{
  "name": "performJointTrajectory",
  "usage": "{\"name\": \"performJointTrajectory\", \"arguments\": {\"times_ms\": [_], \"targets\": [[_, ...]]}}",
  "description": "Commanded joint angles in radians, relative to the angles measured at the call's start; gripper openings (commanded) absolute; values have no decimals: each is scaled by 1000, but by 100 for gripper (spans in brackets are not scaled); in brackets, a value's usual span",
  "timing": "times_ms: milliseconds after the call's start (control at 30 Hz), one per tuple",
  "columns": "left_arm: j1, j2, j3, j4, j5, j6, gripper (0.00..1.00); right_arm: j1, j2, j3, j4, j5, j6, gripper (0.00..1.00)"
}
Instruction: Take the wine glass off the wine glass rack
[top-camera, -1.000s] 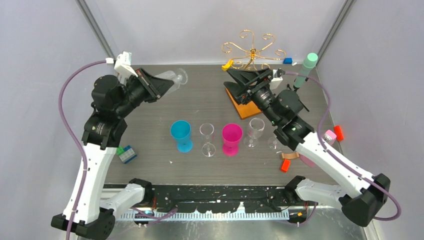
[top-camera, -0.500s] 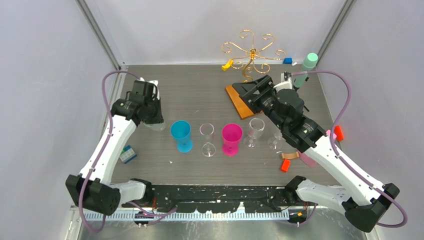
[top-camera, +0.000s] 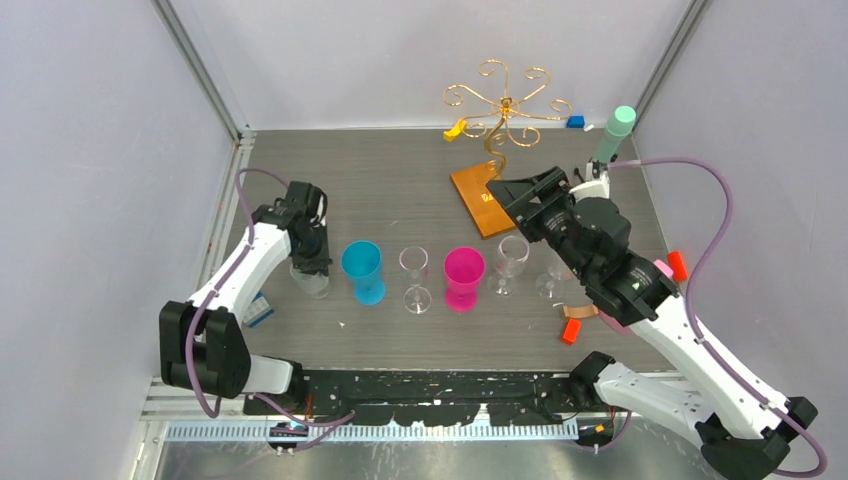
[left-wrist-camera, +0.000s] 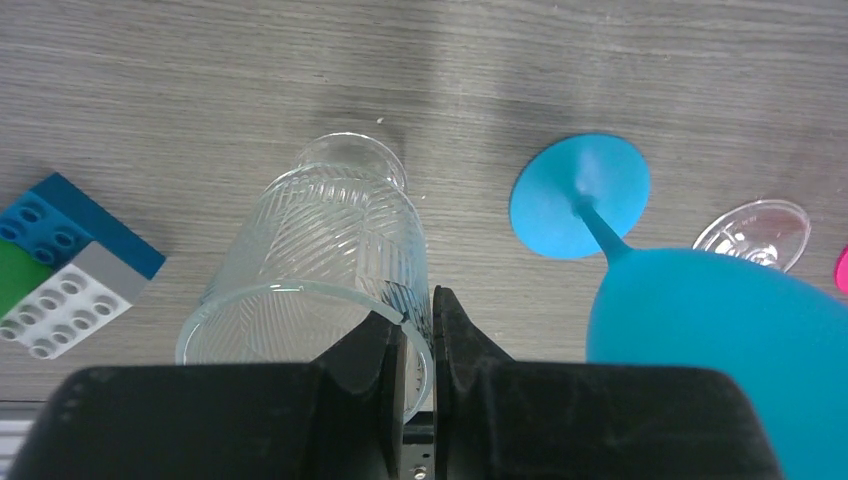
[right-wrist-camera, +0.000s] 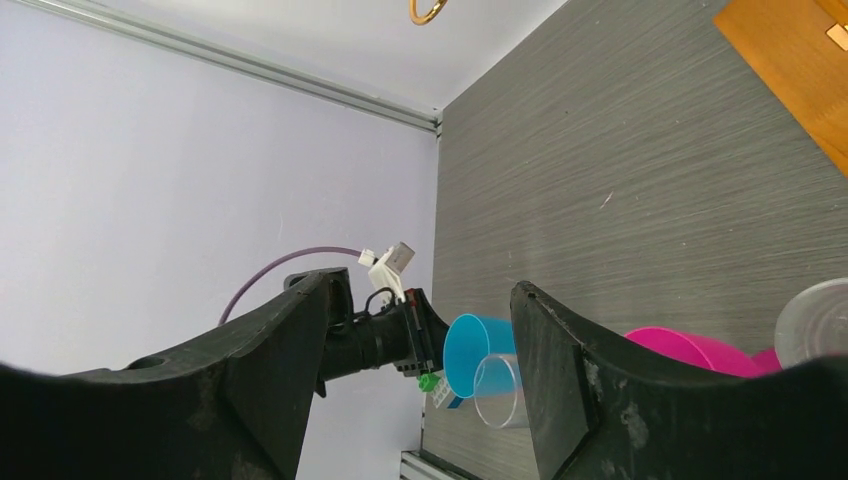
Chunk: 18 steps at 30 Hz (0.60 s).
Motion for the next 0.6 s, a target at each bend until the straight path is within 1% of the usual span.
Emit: {"name": "performJointTrajectory", "arguments": {"times_ms": [0, 67, 133, 200, 233, 267, 400, 433, 567], "targets": [[7, -2, -32, 109, 2, -60, 0, -2, -34, -4, -8, 50, -20, 71], [7, 15, -52, 123, -2, -67, 0, -2, -50, -13, -11, 53, -15, 71], [7, 24, -58, 127, 3, -68, 6, -2, -66, -22, -16, 57, -10, 71], [7, 13, -55, 126, -8, -71, 15, -2, -81, -22, -32, 63, -10, 71], [7, 3, -52, 125, -21, -73, 24, -2, -87, -19, -42, 66, -12, 71], [7, -8, -48, 122, -34, -73, 30, -2, -91, -18, -46, 70, -14, 71], [7, -57, 6, 89, -74, -59, 51, -2, -104, -12, -67, 82, -22, 71], [7, -72, 30, 77, -87, -52, 56, -2, -105, -10, -71, 84, -22, 71], [8, -143, 144, 15, -112, -21, 64, -2, -105, 8, -107, 93, -34, 71]]}}
